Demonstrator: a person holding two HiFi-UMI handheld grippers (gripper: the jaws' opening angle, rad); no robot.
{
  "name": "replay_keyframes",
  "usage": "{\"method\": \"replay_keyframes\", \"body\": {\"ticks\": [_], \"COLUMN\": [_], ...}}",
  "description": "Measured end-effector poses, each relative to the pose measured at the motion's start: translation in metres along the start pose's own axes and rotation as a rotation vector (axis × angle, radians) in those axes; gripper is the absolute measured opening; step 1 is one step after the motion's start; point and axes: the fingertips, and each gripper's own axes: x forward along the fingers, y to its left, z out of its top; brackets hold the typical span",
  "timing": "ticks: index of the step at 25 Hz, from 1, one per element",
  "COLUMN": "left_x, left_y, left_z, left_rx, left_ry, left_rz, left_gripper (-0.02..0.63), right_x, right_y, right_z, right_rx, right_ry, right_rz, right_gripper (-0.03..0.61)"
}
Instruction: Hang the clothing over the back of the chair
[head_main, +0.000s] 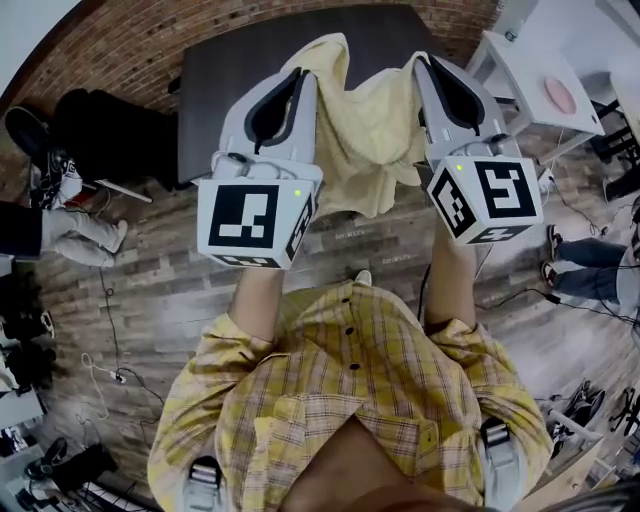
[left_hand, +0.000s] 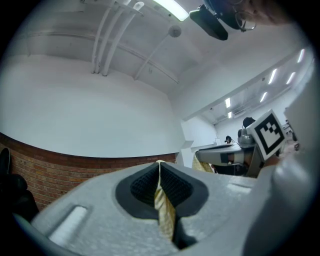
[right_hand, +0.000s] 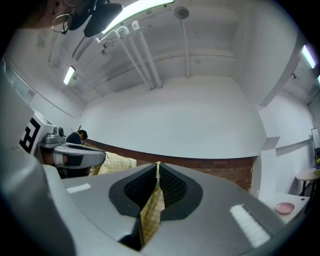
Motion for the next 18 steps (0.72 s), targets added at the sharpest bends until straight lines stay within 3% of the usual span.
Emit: {"method": "replay_keyframes", "body": {"ticks": [6,18], "left_x": [0.014,0.059], "left_y": [0.012,0.032], "left_z": [0.014,0.027], "left_rx": [-0.016,0.027], "left_ry": [-0.02,-0.012], "left_rz": [0.017,0.019], "left_gripper": [0.008,0.008], "right_x": [0.019,0.059], "right_y": [-0.002,-0.03], "right_z": [0.012,0.033], "right_rx": [0.0,-0.05], "right_ry": [-0.013,-0.025], "right_rz": [-0.005,-0.029], "right_gripper": [0.021,0.021]}}
